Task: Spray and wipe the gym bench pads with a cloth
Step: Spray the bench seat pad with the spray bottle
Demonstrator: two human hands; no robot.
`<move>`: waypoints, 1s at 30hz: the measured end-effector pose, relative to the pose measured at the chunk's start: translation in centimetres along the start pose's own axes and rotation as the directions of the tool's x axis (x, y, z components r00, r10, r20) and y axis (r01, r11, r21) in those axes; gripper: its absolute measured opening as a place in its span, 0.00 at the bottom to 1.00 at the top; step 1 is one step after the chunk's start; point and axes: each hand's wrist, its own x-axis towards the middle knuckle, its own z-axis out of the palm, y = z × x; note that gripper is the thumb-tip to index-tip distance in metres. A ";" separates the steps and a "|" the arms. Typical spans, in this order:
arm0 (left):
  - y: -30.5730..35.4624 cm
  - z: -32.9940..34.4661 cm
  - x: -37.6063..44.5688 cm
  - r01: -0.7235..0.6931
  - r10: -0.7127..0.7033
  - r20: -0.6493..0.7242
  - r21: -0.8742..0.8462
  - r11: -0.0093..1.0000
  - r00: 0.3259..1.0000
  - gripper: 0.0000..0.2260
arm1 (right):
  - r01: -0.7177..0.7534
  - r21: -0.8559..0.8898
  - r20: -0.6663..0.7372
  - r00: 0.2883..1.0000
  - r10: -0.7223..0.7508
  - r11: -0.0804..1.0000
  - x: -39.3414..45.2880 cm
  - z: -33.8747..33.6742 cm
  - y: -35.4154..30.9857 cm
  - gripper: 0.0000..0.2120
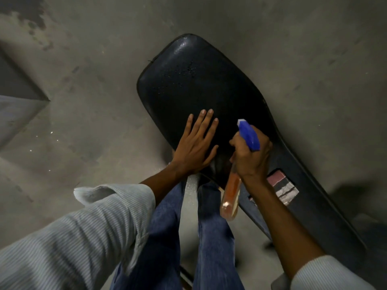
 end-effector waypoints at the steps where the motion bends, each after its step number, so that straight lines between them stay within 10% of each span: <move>1: 0.3 0.2 0.1 -0.016 0.016 0.013 0.002 1.000 1.000 0.35 | 0.002 0.000 0.017 1.000 -0.002 1.000 -0.5 -0.1 0.3 0.12; 21: 4.3 1.7 0.6 -0.094 0.087 0.075 0.092 0.991 0.993 0.36 | -0.173 0.099 -0.269 0.943 0.194 0.980 -4.0 -6.2 6.4 0.12; 30: 4.2 2.3 -0.1 -0.025 0.018 0.059 0.126 0.992 0.998 0.37 | -0.135 0.014 -0.052 0.989 0.136 0.991 -8.5 -5.5 8.1 0.17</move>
